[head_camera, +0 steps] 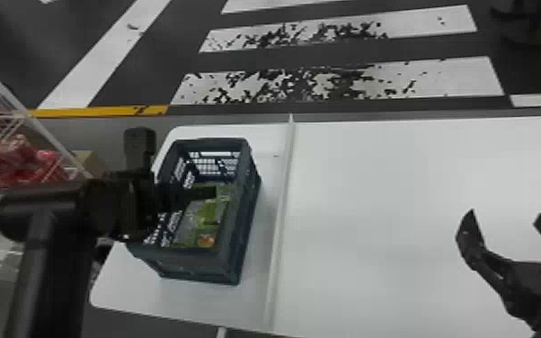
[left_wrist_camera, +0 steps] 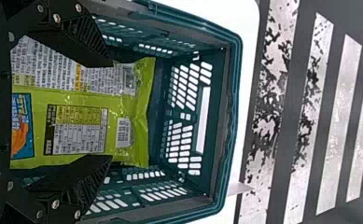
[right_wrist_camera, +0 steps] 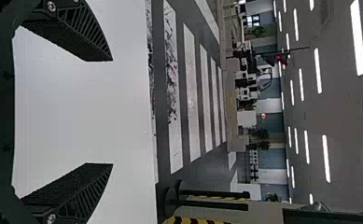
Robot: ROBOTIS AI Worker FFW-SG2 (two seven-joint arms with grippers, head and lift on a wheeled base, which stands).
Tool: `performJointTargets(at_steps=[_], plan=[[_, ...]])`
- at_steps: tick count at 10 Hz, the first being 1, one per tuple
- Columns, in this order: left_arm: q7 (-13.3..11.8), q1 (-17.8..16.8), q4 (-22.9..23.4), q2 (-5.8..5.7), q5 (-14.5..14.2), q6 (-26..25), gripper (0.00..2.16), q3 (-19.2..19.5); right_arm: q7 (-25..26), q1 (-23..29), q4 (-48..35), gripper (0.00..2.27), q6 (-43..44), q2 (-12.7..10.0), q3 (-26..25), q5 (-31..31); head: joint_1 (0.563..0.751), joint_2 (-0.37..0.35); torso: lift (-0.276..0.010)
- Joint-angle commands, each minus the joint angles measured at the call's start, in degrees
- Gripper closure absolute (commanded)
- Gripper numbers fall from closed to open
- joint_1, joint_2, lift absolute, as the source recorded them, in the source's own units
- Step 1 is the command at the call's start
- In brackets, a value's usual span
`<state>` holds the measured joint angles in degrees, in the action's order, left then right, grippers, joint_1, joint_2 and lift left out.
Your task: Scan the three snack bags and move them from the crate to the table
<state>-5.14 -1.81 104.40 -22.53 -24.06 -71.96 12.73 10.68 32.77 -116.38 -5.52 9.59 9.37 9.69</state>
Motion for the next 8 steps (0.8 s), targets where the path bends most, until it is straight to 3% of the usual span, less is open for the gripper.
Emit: performJointTargets(at_steps=[1,5,8], plan=[[-0.8,-2.2,-2.8,-0.23,0.2,-1.7,0.21,-1.5,0.1,-0.2,0.1,0.08,0.1,0.2,0.0,0.1,0.695,0.251,-0.062],[-4.4,-4.8,-6.5,-1.38,1.3,-6.9,0.21,-2.5,0.7,-1.7,1.2,0.08,0.1,0.8,1.1,0.2,0.695,0.228,-0.062],[-6.1,-6.3,-7.5,-2.34,2.5,-11.5,0.21,-3.5,1.2,-2.0,1.3,0.08,0.1,0.9,1.5,0.3,0.695,0.252,-0.062]])
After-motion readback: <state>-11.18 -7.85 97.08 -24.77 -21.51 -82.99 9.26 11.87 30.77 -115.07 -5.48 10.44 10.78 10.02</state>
